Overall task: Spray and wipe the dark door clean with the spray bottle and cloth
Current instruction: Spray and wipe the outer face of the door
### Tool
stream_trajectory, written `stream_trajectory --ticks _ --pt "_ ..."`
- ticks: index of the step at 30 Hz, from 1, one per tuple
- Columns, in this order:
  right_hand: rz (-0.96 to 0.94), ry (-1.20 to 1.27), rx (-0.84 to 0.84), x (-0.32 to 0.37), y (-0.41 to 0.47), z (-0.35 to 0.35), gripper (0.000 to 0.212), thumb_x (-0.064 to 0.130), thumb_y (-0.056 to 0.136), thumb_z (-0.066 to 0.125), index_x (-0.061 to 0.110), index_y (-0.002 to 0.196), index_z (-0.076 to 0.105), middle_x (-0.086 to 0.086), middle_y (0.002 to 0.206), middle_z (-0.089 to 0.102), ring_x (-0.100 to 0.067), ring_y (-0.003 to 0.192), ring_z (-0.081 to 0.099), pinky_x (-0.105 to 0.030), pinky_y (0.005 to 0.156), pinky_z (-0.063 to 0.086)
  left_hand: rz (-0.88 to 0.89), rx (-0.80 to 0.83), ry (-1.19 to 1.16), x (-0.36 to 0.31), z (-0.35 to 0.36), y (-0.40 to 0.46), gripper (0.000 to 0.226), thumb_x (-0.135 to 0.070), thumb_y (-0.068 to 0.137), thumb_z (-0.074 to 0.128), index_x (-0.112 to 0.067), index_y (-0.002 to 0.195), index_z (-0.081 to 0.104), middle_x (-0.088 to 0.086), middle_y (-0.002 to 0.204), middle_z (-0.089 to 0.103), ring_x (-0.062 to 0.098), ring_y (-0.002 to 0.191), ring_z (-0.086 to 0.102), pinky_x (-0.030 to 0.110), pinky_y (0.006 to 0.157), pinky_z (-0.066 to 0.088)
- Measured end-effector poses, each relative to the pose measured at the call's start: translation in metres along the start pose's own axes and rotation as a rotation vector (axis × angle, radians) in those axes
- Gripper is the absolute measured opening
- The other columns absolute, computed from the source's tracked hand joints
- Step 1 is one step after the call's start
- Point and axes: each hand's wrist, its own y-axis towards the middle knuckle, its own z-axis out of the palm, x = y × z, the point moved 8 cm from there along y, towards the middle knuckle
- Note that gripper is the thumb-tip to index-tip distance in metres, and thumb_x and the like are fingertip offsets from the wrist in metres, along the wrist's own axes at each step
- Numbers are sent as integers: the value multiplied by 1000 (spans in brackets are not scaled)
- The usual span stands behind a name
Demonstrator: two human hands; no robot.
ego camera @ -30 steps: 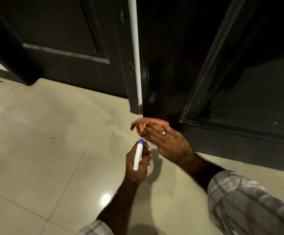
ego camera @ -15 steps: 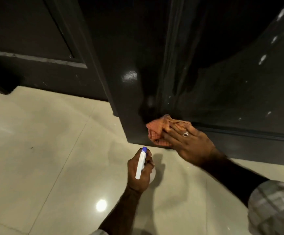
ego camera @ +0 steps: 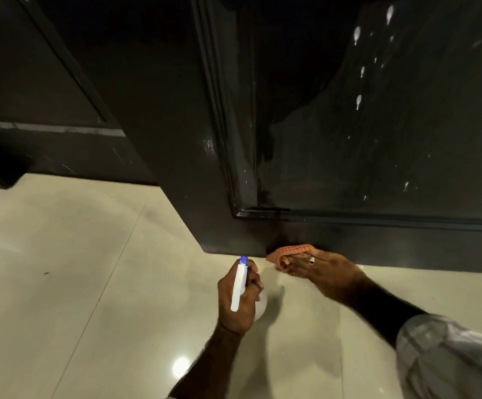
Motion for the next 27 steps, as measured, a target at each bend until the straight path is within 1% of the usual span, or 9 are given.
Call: stream_trajectory --ticks 3,8,11,15,18,20,23,25,27 --pt "66 15 44 -34 -18 -23 68 11 88 44 18 156 45 -2 143 68 -27 122 71 -39 112 48 3 31 -21 -8 23 1 18 -28 80 65 -35 95 72 8 80 69 32 70 65 39 60 54" --pt "83 -124 -254 -42 -1 -101 68 20 92 44 13 159 35 -8 164 34 -25 149 35 -46 117 28 -2 29 -73 -4 32 3 21 -29 77 66 -35 96 75 9 78 70 31 67 65 38 54 53" --pt "140 -84 -247 -20 27 -81 65 23 98 44 17 163 37 -5 165 25 -27 151 32 -48 118 25 17 27 -74 -6 30 5 21 -25 76 65 -29 95 73 14 76 68 40 64 62 41 53 53" --pt "66 -101 -59 -8 25 -25 63 23 92 65 20 154 54 -2 159 53 -24 142 52 -41 119 33 27 39 -53 -3 34 5 15 -23 79 64 -22 93 70 15 75 66 37 64 61 41 53 52" --pt "12 -131 26 -13 -24 6 47 17 110 42 23 155 51 4 160 49 -20 142 56 -33 132 17 29 72 -84 -5 41 4 16 -23 80 64 -27 93 71 16 78 65 37 66 60 42 53 51" --pt "70 -118 -4 -34 -68 17 48 15 112 33 25 156 49 7 156 50 -22 138 59 -29 130 23 6 92 -88 -5 51 2 18 -25 79 66 -30 95 73 14 80 65 37 68 61 42 54 51" --pt "248 -20 149 -76 -122 8 64 8 96 45 23 158 42 -2 142 68 -34 115 73 -46 104 56 -48 153 -36 2 81 -3 19 -28 79 69 -30 97 74 15 80 66 38 69 62 42 59 53" --pt "273 -59 157 -94 -139 -14 59 4 93 43 17 149 54 -9 135 72 -33 116 74 -48 104 54 -47 214 -26 1 108 -9 18 -28 80 68 -28 97 74 17 80 67 41 68 63 43 61 54" --pt "307 -142 40 -107 -138 -52 57 5 93 44 16 146 63 -12 140 70 -33 130 62 -49 114 41 -38 256 -41 -2 125 -13 19 -25 80 67 -27 98 74 19 79 67 44 67 62 43 61 52"
